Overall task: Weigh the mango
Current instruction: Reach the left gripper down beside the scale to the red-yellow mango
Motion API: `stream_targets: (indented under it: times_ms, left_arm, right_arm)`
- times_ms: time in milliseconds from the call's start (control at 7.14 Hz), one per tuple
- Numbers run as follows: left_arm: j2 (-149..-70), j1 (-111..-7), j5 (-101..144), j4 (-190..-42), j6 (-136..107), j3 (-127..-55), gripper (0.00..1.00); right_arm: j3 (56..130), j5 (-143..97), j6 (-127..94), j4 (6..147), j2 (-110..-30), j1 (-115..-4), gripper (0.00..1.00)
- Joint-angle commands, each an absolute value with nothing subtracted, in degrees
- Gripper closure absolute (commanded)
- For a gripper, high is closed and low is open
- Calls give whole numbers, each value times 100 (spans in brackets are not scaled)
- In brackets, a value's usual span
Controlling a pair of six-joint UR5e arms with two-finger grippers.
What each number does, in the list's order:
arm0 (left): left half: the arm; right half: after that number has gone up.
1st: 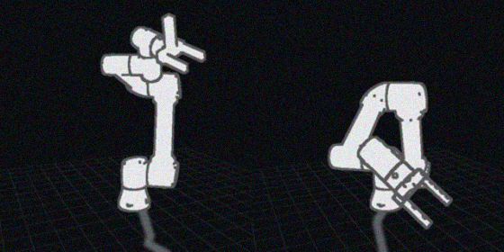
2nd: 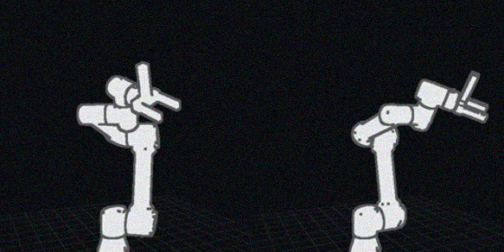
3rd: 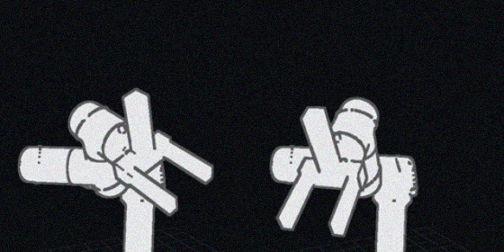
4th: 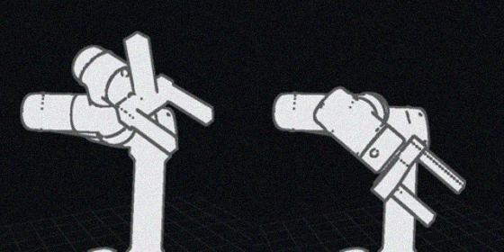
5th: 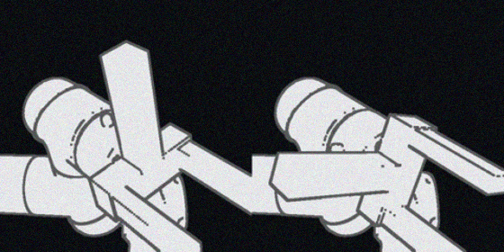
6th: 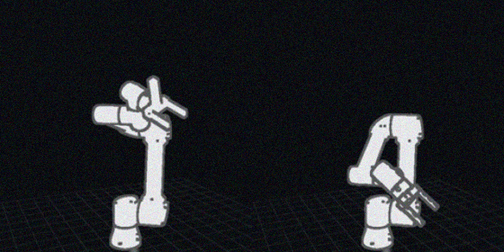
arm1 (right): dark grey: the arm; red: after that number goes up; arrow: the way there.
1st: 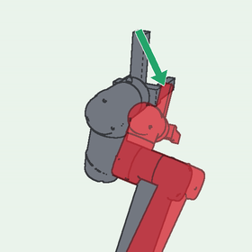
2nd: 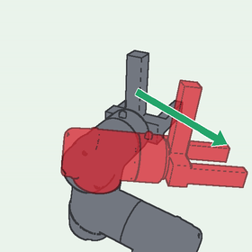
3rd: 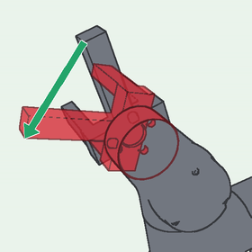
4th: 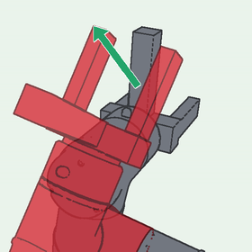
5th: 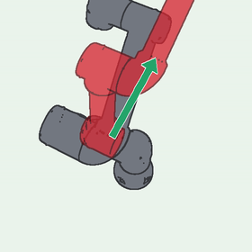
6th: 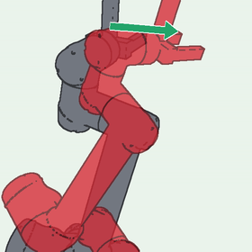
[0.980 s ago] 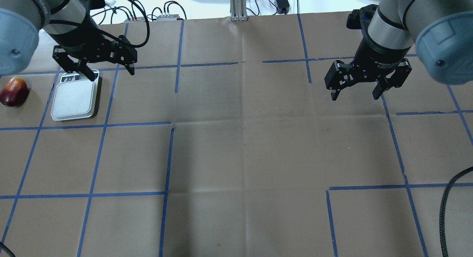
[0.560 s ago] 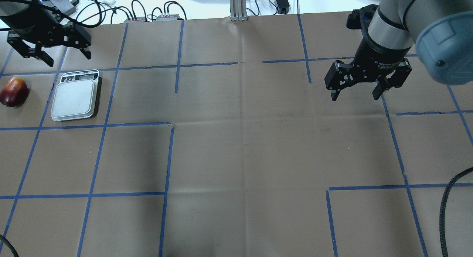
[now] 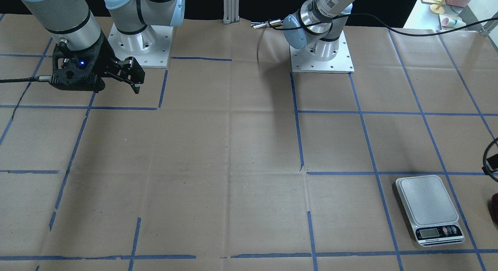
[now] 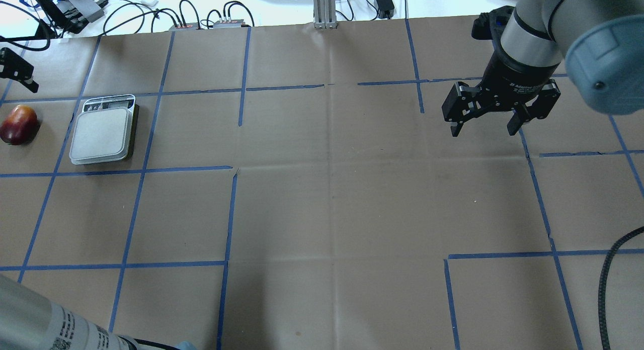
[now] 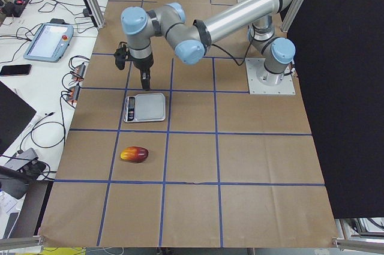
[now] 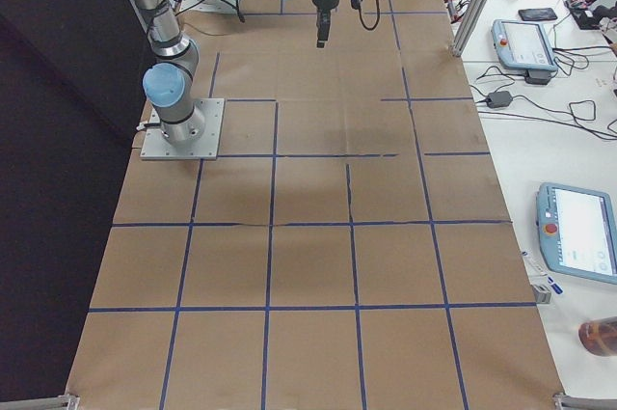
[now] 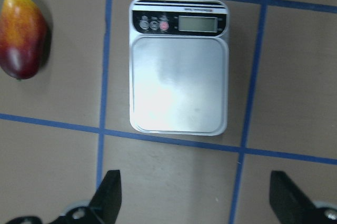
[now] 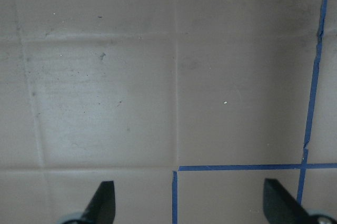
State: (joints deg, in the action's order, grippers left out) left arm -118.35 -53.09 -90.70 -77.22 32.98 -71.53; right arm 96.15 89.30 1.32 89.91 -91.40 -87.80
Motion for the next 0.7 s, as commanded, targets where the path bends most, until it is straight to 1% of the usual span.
stream_targets:
  times_ms: [0,140,280,560]
  left_arm:
    - [-12680,-4826,-9062,-6693,4102,-6970,0]
    - [-12900,-4799,-9070,-6367,4278,-6918,0]
    - [-13233,-4799,-9070,-6259,4385,-6682,0]
    - [-13866,-4799,-9070,-6267,4508,-5954,0]
  right_arm:
    - [9615,8930,132,8991,-9141,-8780,0]
    - [9615,8930,132,8991,-9141,-8780,0]
    - [9615,8930,132,8991,-9141,-8780,0]
    - [9615,8930,132,8991,-9141,-8780,0]
